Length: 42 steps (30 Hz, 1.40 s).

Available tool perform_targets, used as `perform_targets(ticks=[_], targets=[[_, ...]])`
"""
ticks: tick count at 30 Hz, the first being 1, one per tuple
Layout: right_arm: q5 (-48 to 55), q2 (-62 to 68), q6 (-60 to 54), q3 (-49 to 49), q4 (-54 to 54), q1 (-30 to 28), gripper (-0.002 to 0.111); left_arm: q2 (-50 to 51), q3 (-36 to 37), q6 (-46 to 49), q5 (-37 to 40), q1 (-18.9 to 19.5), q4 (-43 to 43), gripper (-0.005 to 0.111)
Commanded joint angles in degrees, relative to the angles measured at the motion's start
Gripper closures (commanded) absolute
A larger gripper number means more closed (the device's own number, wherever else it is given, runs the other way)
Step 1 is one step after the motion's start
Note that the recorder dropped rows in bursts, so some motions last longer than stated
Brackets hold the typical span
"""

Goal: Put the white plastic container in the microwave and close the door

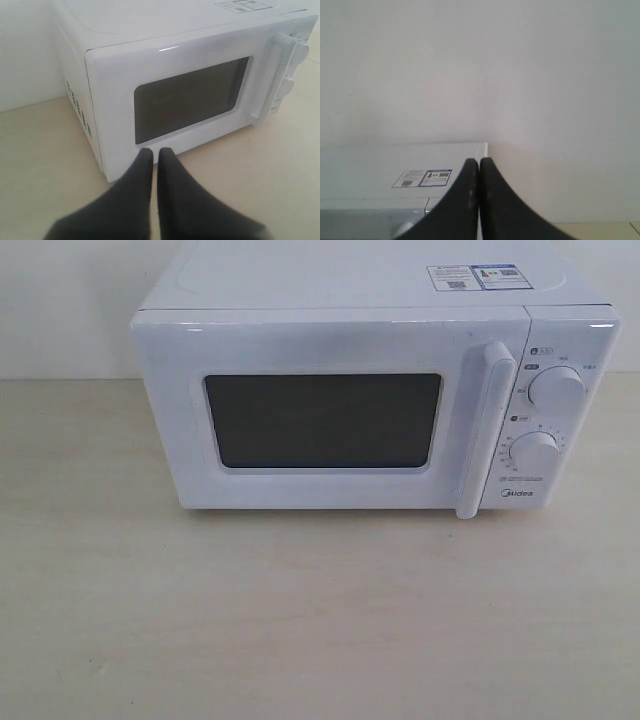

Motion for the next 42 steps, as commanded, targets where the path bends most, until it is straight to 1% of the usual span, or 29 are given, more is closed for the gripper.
perform_targets(ticks=[1,3,12,14,15,16,18,20,22,23,29,33,39,42], targets=[[5.24,-0.29,-5.50,0.64,-0.90,-1.05,0.108,-0.32,0.32,-0.43,0.15,-0.19,0.33,0.102],[5.47,-0.29,-6.89,1.14,-0.90,-1.05,0.108,-0.32,0.32,-0.43,0.15,-0.19,0.33,0.102],[4.65,-0.40,-6.48,1.68,-0.79,-1.05,0.108,-0.32,0.32,-0.43,0.15,-0.19,0.33,0.102],[4.89,-0.40,-4.31,1.68,-3.59,-1.05,0.108,-0.32,0.32,-0.43,0.15,-0.19,0.33,0.102],[5.31,-0.40,-0.30,1.68,-8.52,-1.05,0.108,-0.32,0.32,-0.43,0.15,-0.19,0.33,0.102],[5.97,-0.53,6.26,1.68,-15.63,-1.05,0.108,-0.32,0.32,-0.43,0.15,-0.19,0.33,0.102],[7.87,-1.13,23.44,1.68,-33.81,-1.05,0.108,-0.32,0.32,-0.43,0.15,-0.19,0.33,0.102],[9.92,-2.34,46.05,1.68,-52.36,-1.05,0.108,-0.32,0.32,-0.43,0.15,-0.19,0.33,0.102],[11.12,-3.47,62.46,1.68,-62.64,-1.05,0.108,-0.32,0.32,-0.43,0.15,-0.19,0.33,0.102],[11.67,-4.05,65.63,1.68,-65.02,-1.05,0.108,-0.32,0.32,-0.43,0.15,-0.19,0.33,0.102],[11.95,-5.07,60.62,1.68,-64.53,-1.05,0.108,-0.32,0.32,-0.43,0.15,-0.19,0.33,0.102],[11.95,-5.07,53.83,1.68,-59.62,-1.05,0.108,-0.32,0.32,-0.43,0.15,-0.19,0.33,0.102],[12.44,-5.07,53.20,1.68,-58.97,-1.05,0.108,-0.32,0.32,-0.43,0.15,-0.19,0.33,0.102],[12.74,-7.39,52.77,4.20,-59.11,-1.05,0.108,-0.32,0.32,-0.43,0.15,-0.19,0.33,0.102]])
